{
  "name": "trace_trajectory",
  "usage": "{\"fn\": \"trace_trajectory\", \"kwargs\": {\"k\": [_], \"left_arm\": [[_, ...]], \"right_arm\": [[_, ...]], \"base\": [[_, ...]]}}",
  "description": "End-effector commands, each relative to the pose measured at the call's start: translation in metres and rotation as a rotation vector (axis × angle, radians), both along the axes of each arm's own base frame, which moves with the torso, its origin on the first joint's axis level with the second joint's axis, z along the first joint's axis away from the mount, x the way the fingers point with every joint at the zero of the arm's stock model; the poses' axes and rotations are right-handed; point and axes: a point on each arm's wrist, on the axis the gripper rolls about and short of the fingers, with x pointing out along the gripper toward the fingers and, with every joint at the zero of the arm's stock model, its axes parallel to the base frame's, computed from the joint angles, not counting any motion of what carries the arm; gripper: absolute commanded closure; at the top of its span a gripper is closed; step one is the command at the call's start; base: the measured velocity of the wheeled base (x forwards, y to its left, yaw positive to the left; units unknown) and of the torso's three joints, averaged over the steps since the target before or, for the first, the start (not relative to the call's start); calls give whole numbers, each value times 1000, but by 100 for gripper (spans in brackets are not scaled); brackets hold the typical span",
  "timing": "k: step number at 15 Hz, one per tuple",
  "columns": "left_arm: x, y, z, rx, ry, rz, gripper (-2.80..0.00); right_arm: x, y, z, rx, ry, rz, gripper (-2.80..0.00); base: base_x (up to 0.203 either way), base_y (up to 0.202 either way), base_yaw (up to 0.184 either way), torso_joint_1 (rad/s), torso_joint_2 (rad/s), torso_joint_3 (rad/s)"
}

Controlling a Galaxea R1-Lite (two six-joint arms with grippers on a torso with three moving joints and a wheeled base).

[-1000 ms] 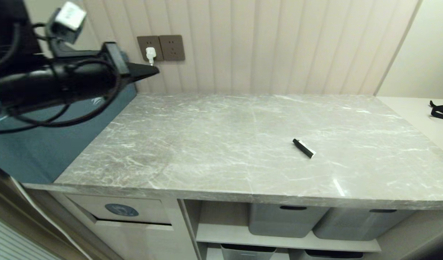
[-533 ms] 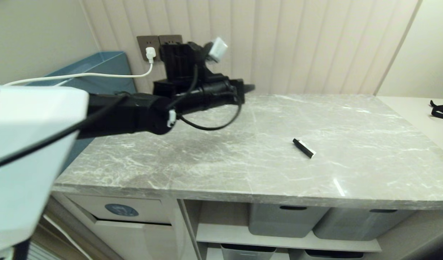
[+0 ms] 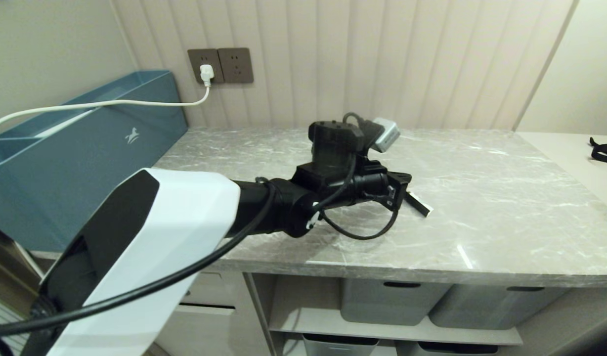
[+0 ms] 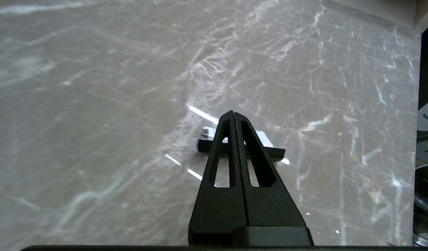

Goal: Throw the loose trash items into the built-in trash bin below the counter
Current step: Pick up the garbage

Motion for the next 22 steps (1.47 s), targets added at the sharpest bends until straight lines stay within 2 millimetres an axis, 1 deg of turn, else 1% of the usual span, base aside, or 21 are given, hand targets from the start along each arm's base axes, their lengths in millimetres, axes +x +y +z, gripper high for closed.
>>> {"fn": "trace_trajectory", "kwargs": {"k": [1,3,4,5,6,7,9,10,11,12,13,14,15,16,17,18,19,20,21,22], "left_arm": [[-6,-8,-4,5,6,-13,0],[-7,-9,-5,12,16,-5,0],[-7,-7,-3,13,33,35,0],[-6,-3,1,4,75,115,0],[-6,7,15,-38,125,217,0],[-5,25,38,-110,171,331,0],[-3,77,86,-218,198,478,0],[-6,109,109,-250,193,536,0],[-13,143,127,-274,185,582,0],[-23,177,140,-285,175,623,0],[-39,211,152,-288,153,655,0],[-59,240,161,-281,131,673,0],[-86,266,167,-270,111,675,0],[-117,287,170,-256,92,675,0],[-154,308,168,-240,68,685,0],[-191,327,160,-228,39,709,0],[-227,342,147,-219,7,735,0],[-262,354,128,-210,-23,773,0],[-290,360,104,-200,-46,817,0],[-309,363,74,-183,-46,856,0]], "right_arm": [[0,0,0,1,1,0,0],[0,0,0,1,1,0,0],[0,0,0,0,1,0,0],[0,0,0,1,1,0,0],[0,0,0,0,1,0,0],[0,0,0,1,1,0,0],[0,0,0,0,1,0,0],[0,0,0,0,1,0,0],[0,0,0,1,1,0,0],[0,0,0,0,1,0,0],[0,0,0,0,1,0,0],[0,0,0,0,1,0,0],[0,0,0,0,1,0,0],[0,0,0,1,1,0,0],[0,0,0,1,1,0,0],[0,0,0,1,1,0,0],[0,0,0,0,1,0,0],[0,0,0,1,1,0,0],[0,0,0,0,1,0,0],[0,0,0,1,1,0,0]], "base": [[0,0,0,0,0,0],[0,0,0,0,0,0],[0,0,0,0,0,0],[0,0,0,0,0,0],[0,0,0,0,0,0],[0,0,0,0,0,0],[0,0,0,0,0,0],[0,0,0,0,0,0],[0,0,0,0,0,0],[0,0,0,0,0,0],[0,0,0,0,0,0],[0,0,0,0,0,0],[0,0,0,0,0,0],[0,0,0,0,0,0],[0,0,0,0,0,0],[0,0,0,0,0,0],[0,0,0,0,0,0],[0,0,0,0,0,0],[0,0,0,0,0,0],[0,0,0,0,0,0]]}}
